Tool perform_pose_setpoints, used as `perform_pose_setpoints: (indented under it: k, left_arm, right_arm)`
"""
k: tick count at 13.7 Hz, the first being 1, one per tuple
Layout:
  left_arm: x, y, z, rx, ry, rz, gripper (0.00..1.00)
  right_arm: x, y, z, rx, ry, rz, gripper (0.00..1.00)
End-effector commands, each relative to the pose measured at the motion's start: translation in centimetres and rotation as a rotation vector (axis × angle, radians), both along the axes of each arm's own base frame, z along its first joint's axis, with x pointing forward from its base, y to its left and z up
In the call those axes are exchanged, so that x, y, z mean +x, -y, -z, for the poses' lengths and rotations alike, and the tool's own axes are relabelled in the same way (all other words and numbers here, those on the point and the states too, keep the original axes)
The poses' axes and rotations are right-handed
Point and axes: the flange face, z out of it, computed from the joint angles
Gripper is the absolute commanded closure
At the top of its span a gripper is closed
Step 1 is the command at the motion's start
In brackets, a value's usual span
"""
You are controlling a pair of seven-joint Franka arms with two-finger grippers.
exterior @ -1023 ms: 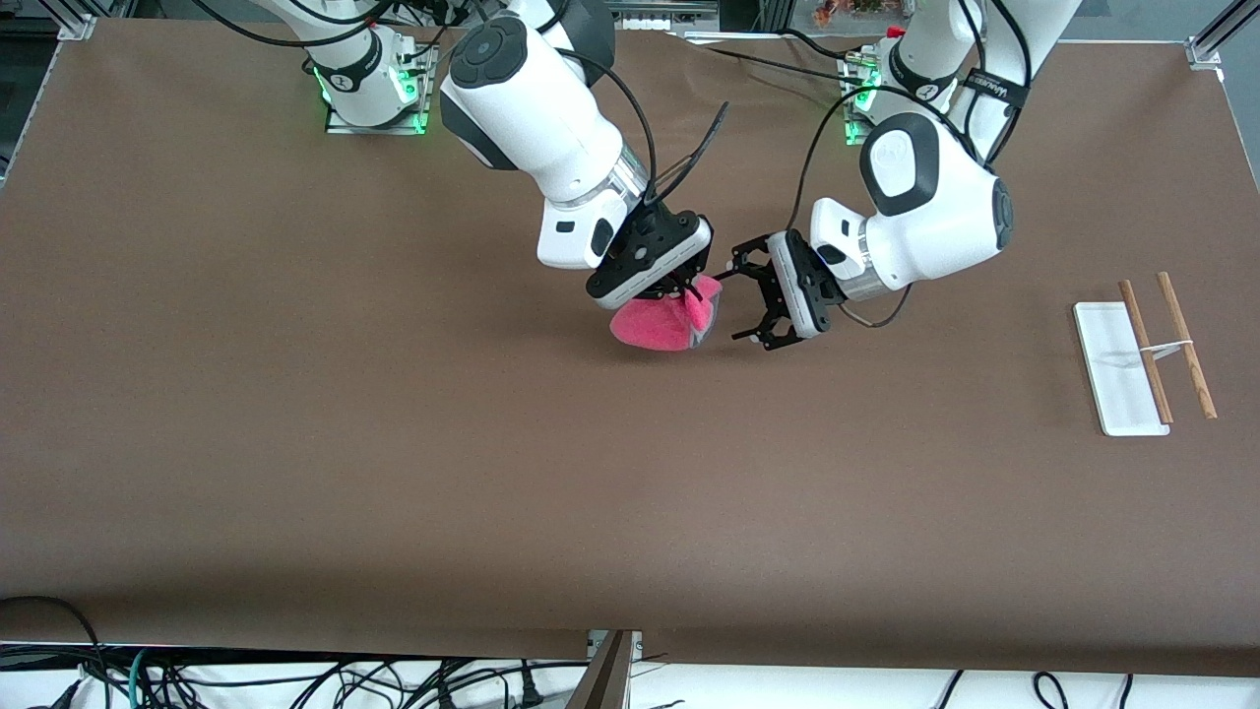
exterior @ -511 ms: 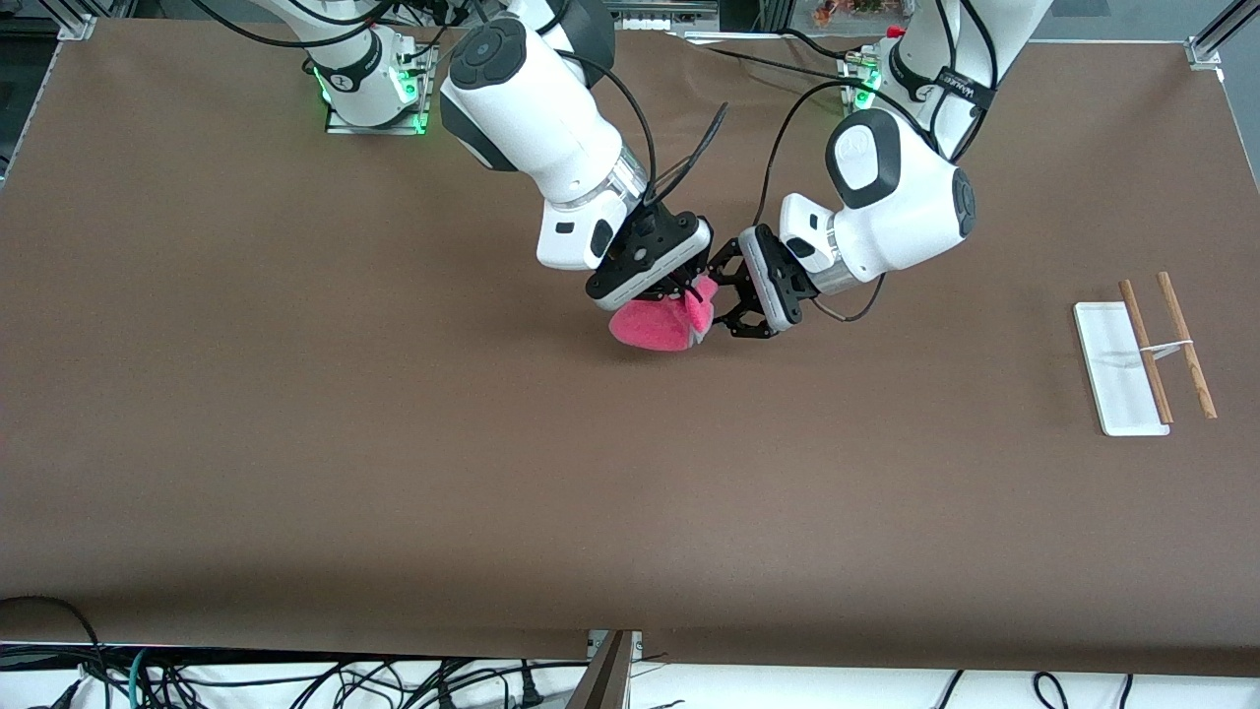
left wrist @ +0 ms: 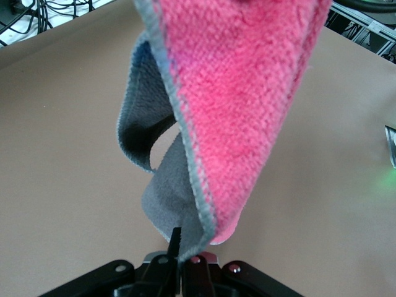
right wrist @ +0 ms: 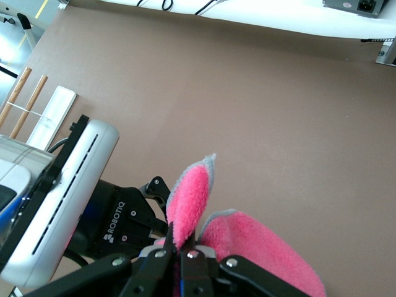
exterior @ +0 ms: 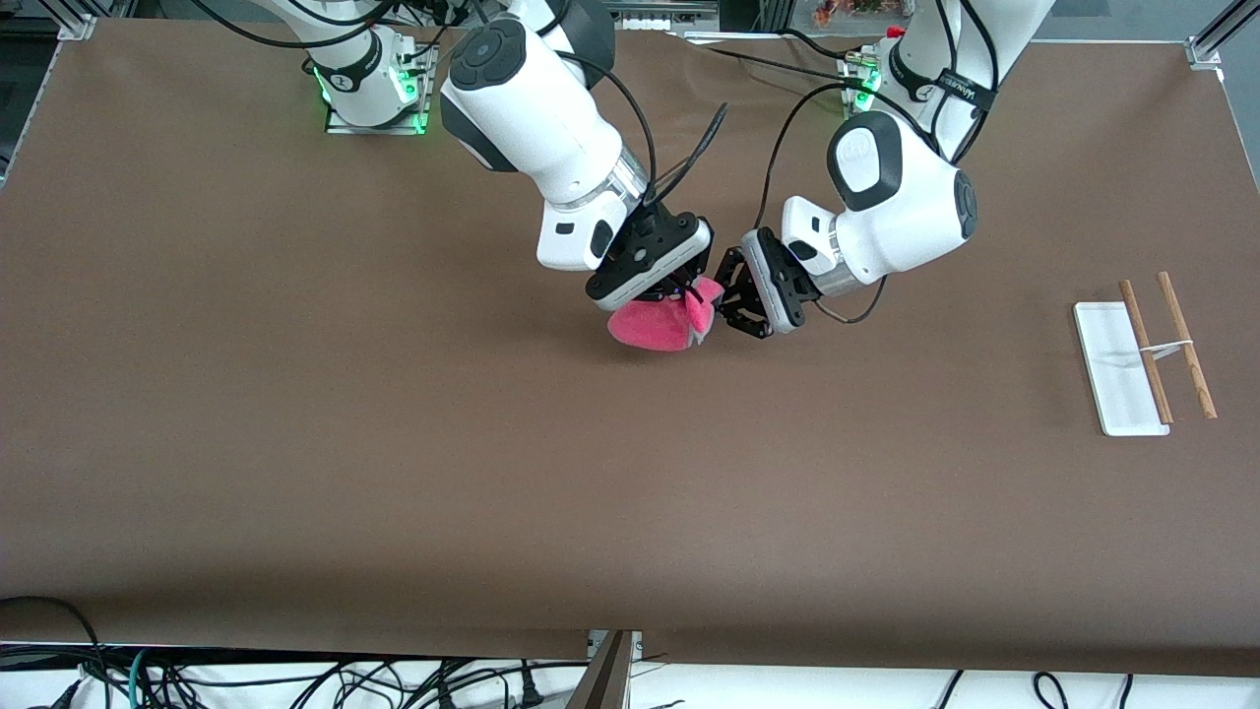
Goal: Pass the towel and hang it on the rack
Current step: 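Open the right gripper to release the towel to the left gripper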
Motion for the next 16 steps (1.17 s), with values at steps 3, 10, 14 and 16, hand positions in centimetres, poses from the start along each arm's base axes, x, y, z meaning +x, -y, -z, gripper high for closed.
perform_pose_setpoints:
  k: [3,10,14,16]
  left_arm:
    - [0.5,-1.0,-0.4,-0.018,0.018,-0.016,1.0]
    - [2.1,-4.5,-2.4,-0.044,0.001,-0.018,1.0]
    - [5.9,-11.9,-6.9,0.001,-0.014,0.134,1.0]
    - [7.2,-15.9,-9.3,0.062,-0.043,0.217,1.0]
  right_arm:
    - [0.6,0.3,-0.2,0.011,0.005,0.025,0.01]
    - [3.5,4.1,0.1,-0.034,-0.006,0.067,0.0]
    - [6.4,10.1,1.1,-0.16,-0.122,0.103,0.0]
    - [7.5,13.4,-0.6,-0.217,-0.169,0.13,0.0]
